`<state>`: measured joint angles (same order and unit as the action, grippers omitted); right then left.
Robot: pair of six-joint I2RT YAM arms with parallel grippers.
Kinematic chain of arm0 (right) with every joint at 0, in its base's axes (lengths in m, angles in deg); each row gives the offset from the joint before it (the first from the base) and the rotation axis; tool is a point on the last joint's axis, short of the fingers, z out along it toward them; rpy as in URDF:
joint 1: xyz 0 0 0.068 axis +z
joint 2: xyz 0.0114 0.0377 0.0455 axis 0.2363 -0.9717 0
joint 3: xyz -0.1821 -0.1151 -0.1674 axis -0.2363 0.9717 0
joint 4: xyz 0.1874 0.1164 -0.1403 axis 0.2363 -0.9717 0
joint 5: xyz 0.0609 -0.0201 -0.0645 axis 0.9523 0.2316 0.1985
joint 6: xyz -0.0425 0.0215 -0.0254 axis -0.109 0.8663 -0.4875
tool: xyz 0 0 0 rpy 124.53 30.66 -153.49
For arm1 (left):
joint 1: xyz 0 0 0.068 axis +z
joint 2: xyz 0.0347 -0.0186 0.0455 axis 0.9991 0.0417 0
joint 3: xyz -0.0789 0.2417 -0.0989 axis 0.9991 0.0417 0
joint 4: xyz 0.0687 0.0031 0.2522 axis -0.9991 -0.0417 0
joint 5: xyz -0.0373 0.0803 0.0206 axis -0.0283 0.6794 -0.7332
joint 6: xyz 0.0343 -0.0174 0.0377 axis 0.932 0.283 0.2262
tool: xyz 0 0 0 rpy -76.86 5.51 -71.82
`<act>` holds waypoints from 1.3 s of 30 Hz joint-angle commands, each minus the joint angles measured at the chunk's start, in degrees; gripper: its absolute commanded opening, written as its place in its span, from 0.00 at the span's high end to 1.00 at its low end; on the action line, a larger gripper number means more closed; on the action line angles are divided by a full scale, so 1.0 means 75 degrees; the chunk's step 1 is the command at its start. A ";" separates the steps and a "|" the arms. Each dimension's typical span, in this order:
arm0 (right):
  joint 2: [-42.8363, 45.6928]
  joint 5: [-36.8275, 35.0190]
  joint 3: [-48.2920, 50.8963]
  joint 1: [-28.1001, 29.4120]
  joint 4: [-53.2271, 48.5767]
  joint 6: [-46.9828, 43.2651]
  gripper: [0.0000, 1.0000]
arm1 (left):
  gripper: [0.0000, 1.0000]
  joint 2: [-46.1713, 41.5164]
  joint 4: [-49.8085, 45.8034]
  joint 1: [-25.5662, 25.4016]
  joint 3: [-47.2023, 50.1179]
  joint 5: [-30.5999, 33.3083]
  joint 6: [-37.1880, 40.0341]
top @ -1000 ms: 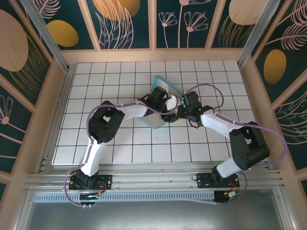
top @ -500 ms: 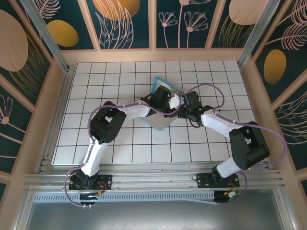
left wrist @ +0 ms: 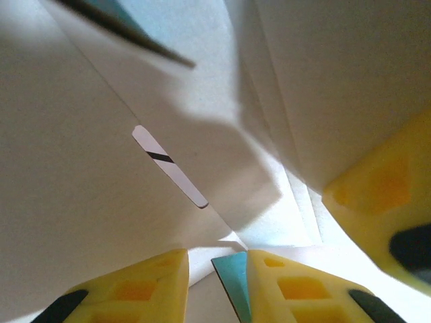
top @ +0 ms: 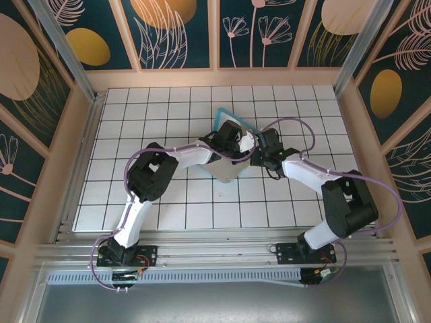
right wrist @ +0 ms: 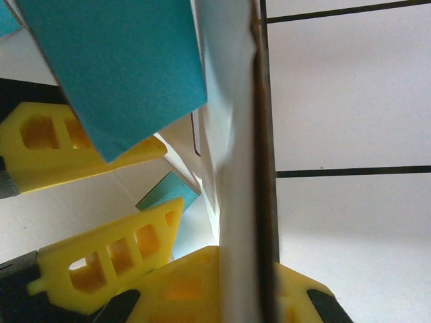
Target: Fold the paper box
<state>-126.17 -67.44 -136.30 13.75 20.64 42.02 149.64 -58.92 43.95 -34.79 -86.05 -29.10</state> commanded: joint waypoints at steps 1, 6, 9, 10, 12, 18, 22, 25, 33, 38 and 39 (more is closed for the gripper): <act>0.0079 0.0266 -0.0066 0.0123 -0.0027 -0.0146 1.00 | 0.71 0.0356 -0.0026 0.0110 0.0070 0.1006 -0.0239; 0.0089 0.0186 -0.0060 0.0118 0.0037 -0.0277 1.00 | 0.55 -0.0251 0.0775 0.0117 0.0599 0.0788 -0.0732; 0.0095 0.0166 -0.0025 0.0106 0.0174 -0.0535 1.00 | 0.45 -0.0867 0.1152 0.0219 0.0933 0.0755 -0.1261; 0.0088 0.0166 -0.0023 0.0102 0.0210 -0.0666 1.00 | 0.45 -0.1113 0.1238 0.0325 0.1070 0.0686 -0.1488; 0.0070 0.0156 -0.0014 0.0053 0.0308 -0.1024 1.00 | 0.43 -0.1639 0.1349 0.0612 0.1312 0.0455 -0.2137; 0.0097 0.0741 0.0011 -0.0283 0.0707 -0.2803 1.00 | 0.35 -0.3315 0.1012 0.1580 0.1902 0.0830 -0.4505; 0.0058 0.0781 0.0062 -0.0422 0.1235 -0.4243 1.00 | 0.34 -0.3663 -0.0496 0.2147 0.1335 0.1615 -0.5648; -0.0063 0.0452 0.0159 -0.0424 0.1777 -0.5579 1.00 | 0.33 -0.3432 -0.1626 0.2734 0.0760 0.1585 -0.6523; -0.0867 0.0533 -0.0125 -0.0579 0.2332 -0.7448 1.00 | 0.32 -0.2186 -0.1377 0.3694 0.0343 -0.0753 -0.7615; -0.1130 0.0825 -0.0247 -0.0719 0.2353 -0.7409 1.00 | 0.30 -0.1217 -0.1130 0.3727 -0.0412 -0.1341 -0.7706; -0.1155 0.0828 -0.0267 -0.0737 0.2354 -0.7400 1.00 | 0.30 -0.1074 -0.1122 0.3725 -0.0542 -0.1437 -0.7709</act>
<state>-133.31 -61.97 -137.33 8.55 39.11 -10.20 140.03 -67.58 72.19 -34.63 -91.06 -84.62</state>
